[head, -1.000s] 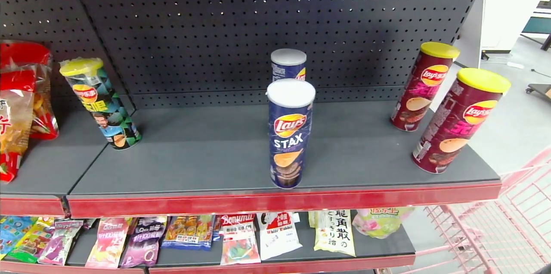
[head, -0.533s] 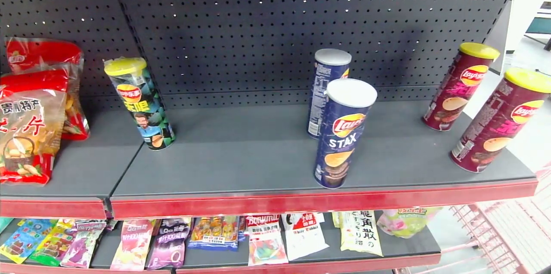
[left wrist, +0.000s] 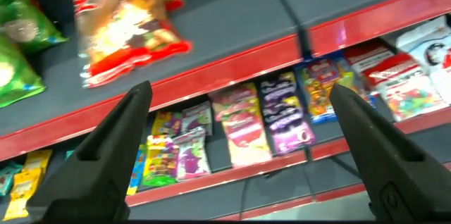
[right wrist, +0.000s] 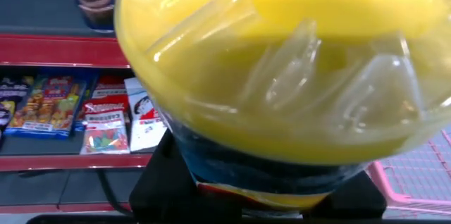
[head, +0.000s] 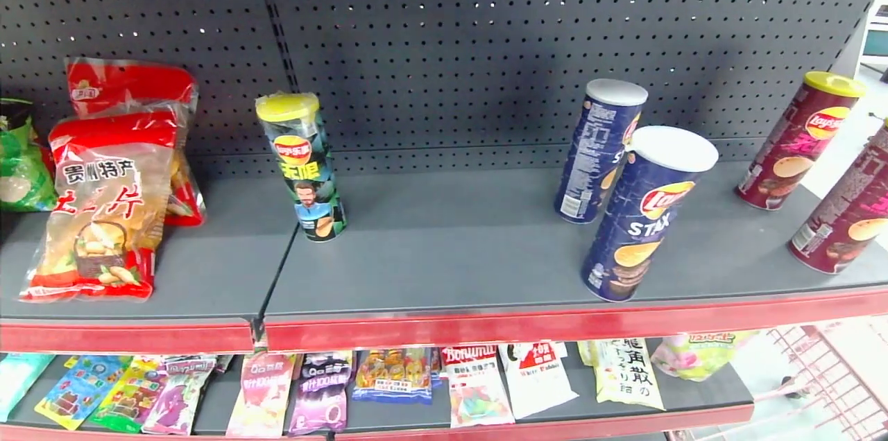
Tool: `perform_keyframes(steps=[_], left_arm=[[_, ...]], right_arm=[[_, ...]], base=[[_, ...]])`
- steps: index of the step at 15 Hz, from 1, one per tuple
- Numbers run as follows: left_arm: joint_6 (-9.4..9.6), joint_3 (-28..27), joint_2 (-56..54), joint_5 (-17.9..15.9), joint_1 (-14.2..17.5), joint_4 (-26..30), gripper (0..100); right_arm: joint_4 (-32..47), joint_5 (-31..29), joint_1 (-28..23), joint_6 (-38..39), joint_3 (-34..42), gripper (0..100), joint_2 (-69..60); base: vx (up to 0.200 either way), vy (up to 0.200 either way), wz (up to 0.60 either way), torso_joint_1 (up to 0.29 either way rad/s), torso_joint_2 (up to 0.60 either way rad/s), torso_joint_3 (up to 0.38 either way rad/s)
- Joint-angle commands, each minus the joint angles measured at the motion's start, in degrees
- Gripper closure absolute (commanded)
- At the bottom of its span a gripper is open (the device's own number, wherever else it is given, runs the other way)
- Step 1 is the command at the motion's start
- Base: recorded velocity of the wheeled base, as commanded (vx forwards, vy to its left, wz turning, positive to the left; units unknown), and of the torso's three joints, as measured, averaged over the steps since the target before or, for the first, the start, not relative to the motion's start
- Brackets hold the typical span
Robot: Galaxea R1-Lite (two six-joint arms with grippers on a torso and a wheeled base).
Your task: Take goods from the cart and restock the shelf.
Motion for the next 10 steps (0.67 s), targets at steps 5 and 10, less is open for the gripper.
perform_keyframes(steps=[5,10], left_arm=[[-0.01,0.18,-0.63,0.04,-0.01,0.08,0],[0.08,0.26,-0.54,0.22,-0.01,0.08,0]], right_arm=[[0.01,-0.02,0.00,-0.02,0.75,100,0.02],[0.01,0.07,0.09,-0.02,1.10,100,0.02]], base=[[0.000,0.200,0.00,0.002,0.00,0.002],[0.000,0.080,0.00,0.001,0.00,0.000]])
